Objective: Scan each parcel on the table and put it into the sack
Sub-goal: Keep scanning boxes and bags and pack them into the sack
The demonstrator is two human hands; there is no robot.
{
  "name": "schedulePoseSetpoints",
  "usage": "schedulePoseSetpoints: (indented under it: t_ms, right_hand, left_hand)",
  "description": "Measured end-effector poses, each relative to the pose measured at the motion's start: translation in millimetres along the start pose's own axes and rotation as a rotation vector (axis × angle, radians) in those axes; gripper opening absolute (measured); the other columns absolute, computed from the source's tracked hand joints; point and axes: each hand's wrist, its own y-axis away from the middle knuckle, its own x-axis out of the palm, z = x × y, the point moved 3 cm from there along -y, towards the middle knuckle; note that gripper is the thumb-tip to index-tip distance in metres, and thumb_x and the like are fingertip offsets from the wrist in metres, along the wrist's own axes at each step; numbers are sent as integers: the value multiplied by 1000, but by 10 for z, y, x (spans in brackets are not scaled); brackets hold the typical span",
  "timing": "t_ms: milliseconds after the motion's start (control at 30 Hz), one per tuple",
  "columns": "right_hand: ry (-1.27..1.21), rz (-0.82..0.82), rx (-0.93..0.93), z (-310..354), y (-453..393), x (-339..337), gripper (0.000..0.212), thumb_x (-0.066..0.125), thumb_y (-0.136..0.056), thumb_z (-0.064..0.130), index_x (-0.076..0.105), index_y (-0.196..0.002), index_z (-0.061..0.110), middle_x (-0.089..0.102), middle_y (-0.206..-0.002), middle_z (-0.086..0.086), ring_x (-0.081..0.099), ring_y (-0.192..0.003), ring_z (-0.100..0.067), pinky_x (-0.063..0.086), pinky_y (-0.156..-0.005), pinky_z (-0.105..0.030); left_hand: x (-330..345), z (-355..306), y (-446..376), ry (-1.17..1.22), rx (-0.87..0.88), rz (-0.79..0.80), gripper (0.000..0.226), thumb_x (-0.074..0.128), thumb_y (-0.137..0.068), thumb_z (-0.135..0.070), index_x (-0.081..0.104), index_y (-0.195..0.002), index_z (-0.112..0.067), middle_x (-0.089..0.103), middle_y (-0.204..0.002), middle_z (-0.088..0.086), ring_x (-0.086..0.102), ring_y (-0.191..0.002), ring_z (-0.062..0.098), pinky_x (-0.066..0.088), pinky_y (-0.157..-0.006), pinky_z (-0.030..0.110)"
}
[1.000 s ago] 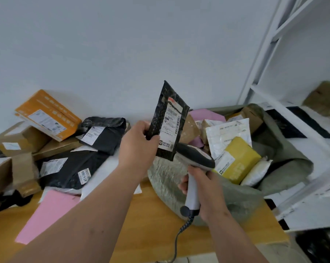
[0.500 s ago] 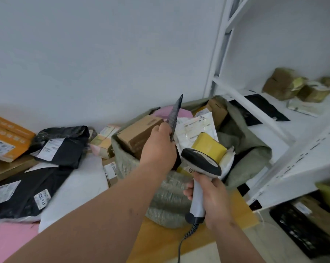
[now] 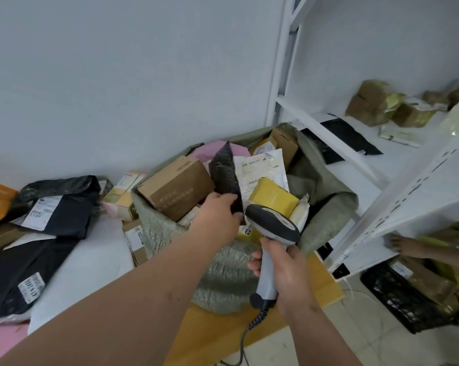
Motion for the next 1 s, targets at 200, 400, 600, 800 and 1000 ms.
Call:
schedulePoseSetpoints:
  t_ms: [200, 400, 600, 800, 1000]
  right_hand:
    - [-12, 30, 11, 3, 25, 95, 6, 63, -95, 13, 63, -96, 7, 63, -70, -9, 63, -55, -19, 49, -61, -35]
    - [3, 114, -18, 14, 87, 401, 2, 63, -95, 12, 63, -97, 11, 62, -73, -9, 62, -57, -20, 51, -66, -38]
    - [92, 240, -3, -86, 234, 921, 4, 64, -94, 13, 63, -98, 11, 62, -72, -9, 61, -57, -18, 55, -63, -33]
    - [269, 366, 76, -478, 529, 1641, 13, 66, -91, 16, 64, -98, 5, 64, -75, -10, 66, -68, -21, 58, -66, -31]
    - [412, 463, 90, -966, 849, 2404, 11, 65, -92, 17, 67, -100, 9, 66, -78, -10, 68, -68, -23, 57, -68, -35]
  left_hand:
    - [-77, 124, 68, -433, 25, -69, 52, 42, -99, -47, 30, -149, -44, 34, -152, -5, 30, -138, 26, 24, -108, 45]
    - [-329, 444, 218, -407, -29, -127, 48, 42, -97, -50, 37, -145, -46, 39, -149, -7, 30, -138, 25, 21, -110, 46]
    - [-669, 1160, 565, -310, -187, -185, 48, 43, -98, -50, 39, -145, -43, 38, -152, -9, 31, -140, 20, 21, -111, 45]
    - [-945, 2163, 1165, -232, -452, -196, 48, 45, -98, -49, 41, -145, -40, 37, -152, -8, 34, -139, 20, 25, -112, 45]
    - [-1147, 3109, 1706, -145, -632, -159, 48, 45, -97, -46, 43, -144, -38, 39, -151, -6, 37, -136, 21, 26, -112, 43]
